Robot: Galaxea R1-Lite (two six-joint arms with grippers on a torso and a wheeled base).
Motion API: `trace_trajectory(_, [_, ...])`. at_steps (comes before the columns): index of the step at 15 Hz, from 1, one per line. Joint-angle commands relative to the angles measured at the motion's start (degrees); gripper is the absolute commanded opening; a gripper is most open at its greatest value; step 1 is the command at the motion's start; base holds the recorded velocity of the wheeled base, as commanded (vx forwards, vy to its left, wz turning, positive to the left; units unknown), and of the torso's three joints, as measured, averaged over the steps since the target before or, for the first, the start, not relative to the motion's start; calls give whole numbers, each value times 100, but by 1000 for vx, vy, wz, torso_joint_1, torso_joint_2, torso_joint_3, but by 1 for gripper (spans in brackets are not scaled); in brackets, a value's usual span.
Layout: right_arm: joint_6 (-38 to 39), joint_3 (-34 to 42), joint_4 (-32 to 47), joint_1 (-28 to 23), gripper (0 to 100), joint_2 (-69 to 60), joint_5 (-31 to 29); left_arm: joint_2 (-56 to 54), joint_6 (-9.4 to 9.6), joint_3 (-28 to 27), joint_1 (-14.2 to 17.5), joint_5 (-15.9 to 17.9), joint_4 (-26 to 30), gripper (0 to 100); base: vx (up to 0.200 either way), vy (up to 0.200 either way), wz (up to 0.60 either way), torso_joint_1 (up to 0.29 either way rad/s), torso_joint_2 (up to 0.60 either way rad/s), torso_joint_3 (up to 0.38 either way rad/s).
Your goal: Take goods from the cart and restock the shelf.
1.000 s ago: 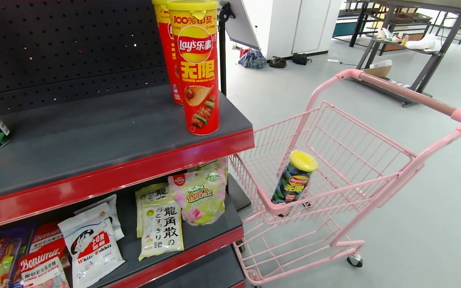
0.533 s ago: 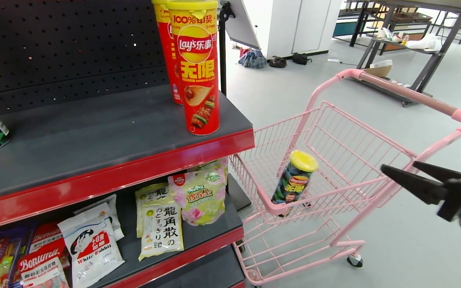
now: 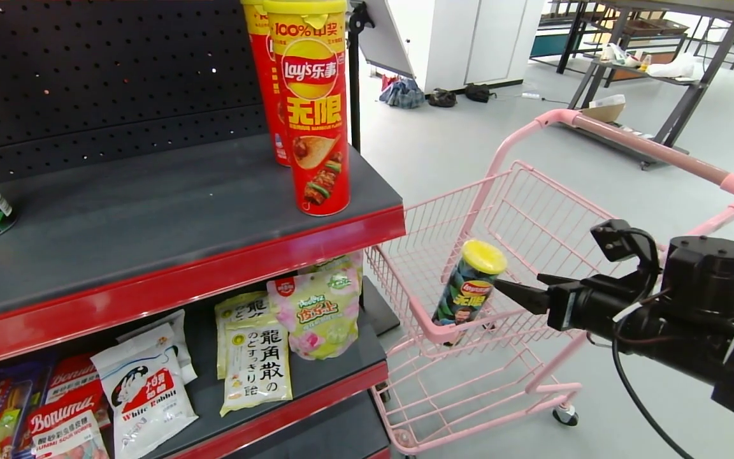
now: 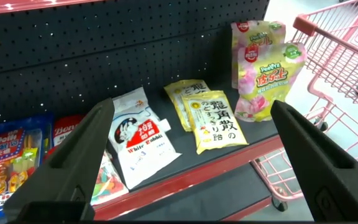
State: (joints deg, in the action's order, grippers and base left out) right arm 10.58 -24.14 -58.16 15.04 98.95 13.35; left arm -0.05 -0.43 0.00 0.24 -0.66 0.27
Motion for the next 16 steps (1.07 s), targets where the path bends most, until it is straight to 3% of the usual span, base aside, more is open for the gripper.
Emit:
trace_trajectory(1, [-3, -276, -2, 104, 100, 608, -8, 5, -1, 0, 2, -4, 0, 100, 0, 0, 0, 0, 0, 0])
trace_trajectory(6, [5, -610, -11, 289, 100, 1021, -52, 5, -1, 0, 2, -4, 0, 100, 0, 0, 0, 0, 0, 0])
trace_trajectory(16, [5, -1612, -11, 157, 100, 2032, -113, 5, -1, 0, 2, -4, 0, 100, 0, 0, 0, 0, 0, 0])
